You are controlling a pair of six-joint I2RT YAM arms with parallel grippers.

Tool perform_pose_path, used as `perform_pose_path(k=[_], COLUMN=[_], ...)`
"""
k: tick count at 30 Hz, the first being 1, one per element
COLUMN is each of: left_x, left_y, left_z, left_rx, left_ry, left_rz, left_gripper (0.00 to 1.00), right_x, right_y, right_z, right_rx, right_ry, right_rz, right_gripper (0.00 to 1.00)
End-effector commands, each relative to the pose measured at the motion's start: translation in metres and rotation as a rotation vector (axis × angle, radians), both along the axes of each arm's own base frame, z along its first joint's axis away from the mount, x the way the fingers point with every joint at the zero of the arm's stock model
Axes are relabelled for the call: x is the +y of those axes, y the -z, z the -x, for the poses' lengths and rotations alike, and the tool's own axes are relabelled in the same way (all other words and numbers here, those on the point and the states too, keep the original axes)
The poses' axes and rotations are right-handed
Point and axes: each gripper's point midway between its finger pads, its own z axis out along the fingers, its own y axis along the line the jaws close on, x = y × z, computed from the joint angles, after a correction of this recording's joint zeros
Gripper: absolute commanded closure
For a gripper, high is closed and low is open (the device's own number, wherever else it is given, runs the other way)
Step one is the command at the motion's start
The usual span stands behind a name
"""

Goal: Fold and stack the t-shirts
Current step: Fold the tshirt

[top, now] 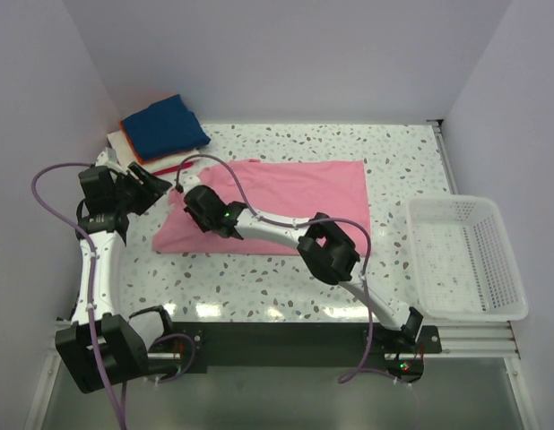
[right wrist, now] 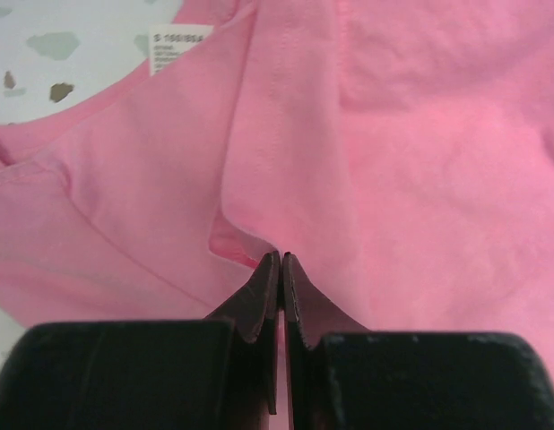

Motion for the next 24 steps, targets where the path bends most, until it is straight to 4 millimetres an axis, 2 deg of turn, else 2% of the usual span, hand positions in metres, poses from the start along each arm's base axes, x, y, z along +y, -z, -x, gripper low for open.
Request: perform_pose_path(k=[1,14,24], left_x=[-0.003,0.0,0.002], left_y=[0.0,0.021,0.035], left_z=[-0.005,-0.003,-0.002], left_rx=[-0.028,0.016,0.046], left_ry=[0.03,0.023,0.017], left_rz=[-0.006,-0.011,-0.016], left_gripper=[0.38,0.38,0.38], right_x=[-0.006,-0.05,-0.069], right_y=[-0.073,-0.083,-0.086], right_z=[-0.033,-0.087,-0.103], right_rx=[-0.061,-0.024,-0.025], right_ry=[0.072,0.187,0.226], right_rz=[-0.151,-0.214,-0.217], right_gripper=[0.99,0.99,0.99])
